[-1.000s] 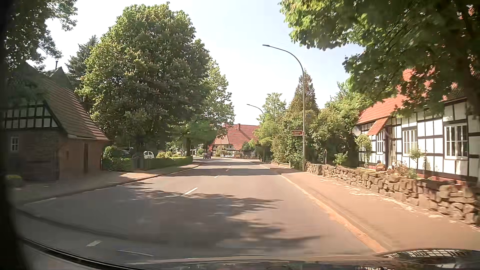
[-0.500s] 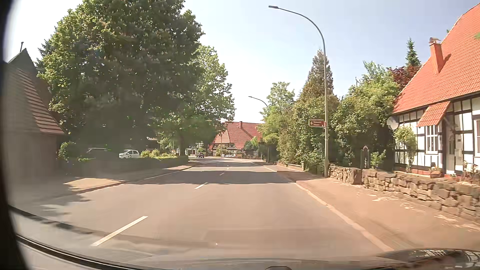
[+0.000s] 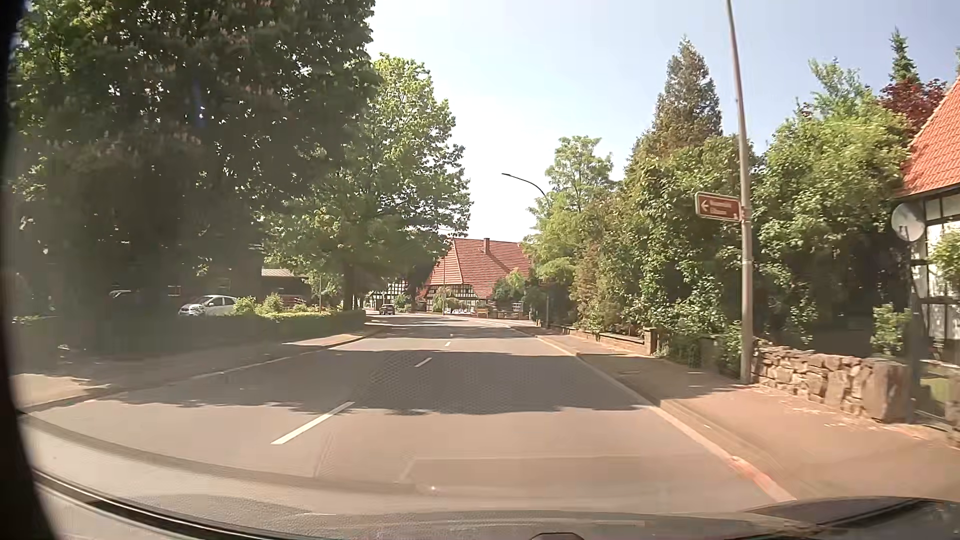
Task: Follow the waypoints while adhering to traffic rules and regulations
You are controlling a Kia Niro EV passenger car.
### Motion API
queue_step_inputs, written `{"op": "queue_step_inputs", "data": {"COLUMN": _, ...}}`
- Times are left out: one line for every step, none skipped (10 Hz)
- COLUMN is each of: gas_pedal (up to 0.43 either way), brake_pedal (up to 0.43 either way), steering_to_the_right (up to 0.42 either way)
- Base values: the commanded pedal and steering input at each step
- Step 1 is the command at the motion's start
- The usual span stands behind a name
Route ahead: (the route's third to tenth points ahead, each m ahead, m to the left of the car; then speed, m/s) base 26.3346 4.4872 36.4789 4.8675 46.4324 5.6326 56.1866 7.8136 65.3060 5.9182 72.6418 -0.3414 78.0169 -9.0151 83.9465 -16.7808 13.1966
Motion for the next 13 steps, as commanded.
{"op": "queue_step_inputs", "data": {"gas_pedal": 0.020, "brake_pedal": 0.000, "steering_to_the_right": -0.009}}
{"op": "queue_step_inputs", "data": {"gas_pedal": 0.008, "brake_pedal": 0.000, "steering_to_the_right": -0.010}}
{"op": "queue_step_inputs", "data": {"gas_pedal": 0.000, "brake_pedal": 0.000, "steering_to_the_right": -0.010}}
{"op": "queue_step_inputs", "data": {"gas_pedal": 0.000, "brake_pedal": 0.000, "steering_to_the_right": -0.010}}
{"op": "queue_step_inputs", "data": {"gas_pedal": 0.000, "brake_pedal": 0.000, "steering_to_the_right": -0.011}}
{"op": "queue_step_inputs", "data": {"gas_pedal": 0.000, "brake_pedal": 0.000, "steering_to_the_right": -0.011}}
{"op": "queue_step_inputs", "data": {"gas_pedal": 0.000, "brake_pedal": 0.000, "steering_to_the_right": -0.011}}
{"op": "queue_step_inputs", "data": {"gas_pedal": 0.000, "brake_pedal": 0.000, "steering_to_the_right": -0.011}}
{"op": "queue_step_inputs", "data": {"gas_pedal": 0.000, "brake_pedal": 0.000, "steering_to_the_right": -0.011}}
{"op": "queue_step_inputs", "data": {"gas_pedal": 0.000, "brake_pedal": 0.000, "steering_to_the_right": -0.011}}
{"op": "queue_step_inputs", "data": {"gas_pedal": 0.000, "brake_pedal": 0.000, "steering_to_the_right": -0.011}}
{"op": "queue_step_inputs", "data": {"gas_pedal": 0.000, "brake_pedal": 0.000, "steering_to_the_right": -0.011}}
{"op": "queue_step_inputs", "data": {"gas_pedal": 0.000, "brake_pedal": 0.000, "steering_to_the_right": -0.012}}
